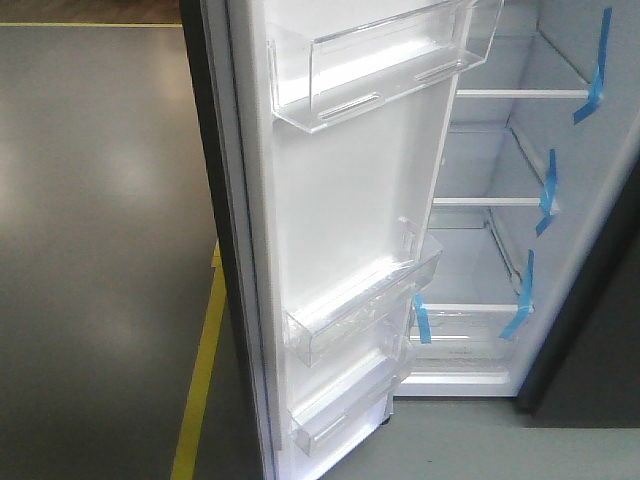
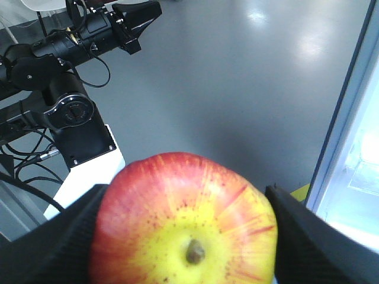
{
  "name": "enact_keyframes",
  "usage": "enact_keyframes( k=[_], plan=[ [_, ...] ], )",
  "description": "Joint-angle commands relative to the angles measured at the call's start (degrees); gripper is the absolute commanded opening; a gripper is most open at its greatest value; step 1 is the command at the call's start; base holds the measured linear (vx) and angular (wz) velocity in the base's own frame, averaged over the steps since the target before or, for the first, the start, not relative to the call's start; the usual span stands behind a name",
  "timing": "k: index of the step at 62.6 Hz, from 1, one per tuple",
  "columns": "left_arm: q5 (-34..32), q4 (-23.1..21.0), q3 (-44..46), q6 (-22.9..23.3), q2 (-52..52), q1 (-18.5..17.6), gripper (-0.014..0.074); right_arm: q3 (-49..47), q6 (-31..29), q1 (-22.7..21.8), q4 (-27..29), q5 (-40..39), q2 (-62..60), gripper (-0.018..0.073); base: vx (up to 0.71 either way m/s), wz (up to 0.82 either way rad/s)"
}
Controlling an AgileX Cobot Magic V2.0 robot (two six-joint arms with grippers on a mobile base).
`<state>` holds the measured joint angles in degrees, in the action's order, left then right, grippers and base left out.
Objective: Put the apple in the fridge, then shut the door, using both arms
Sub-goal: 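Approach the open refrigerator door bins with the apple held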
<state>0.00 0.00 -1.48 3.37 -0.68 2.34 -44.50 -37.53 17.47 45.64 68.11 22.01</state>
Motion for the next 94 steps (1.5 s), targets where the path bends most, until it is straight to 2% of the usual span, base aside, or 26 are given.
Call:
enact_keyframes(
  k=[1,94],
  plan=[
    [-4.4,-0.7,-1.2,0.5,-0.9,-0.1,-0.0006,-1.7,-0.3,-0.1,2.9,-2.9,0.6,0.0419,0.07,-0.03],
    [-4.4,-0.7,-1.2,0.5,-0.9,-0.1,-0.0006,-1.7,-0.3,-0.1,2.9,-2.9,0.6,0.0419,0.05,-0.02]
  ],
)
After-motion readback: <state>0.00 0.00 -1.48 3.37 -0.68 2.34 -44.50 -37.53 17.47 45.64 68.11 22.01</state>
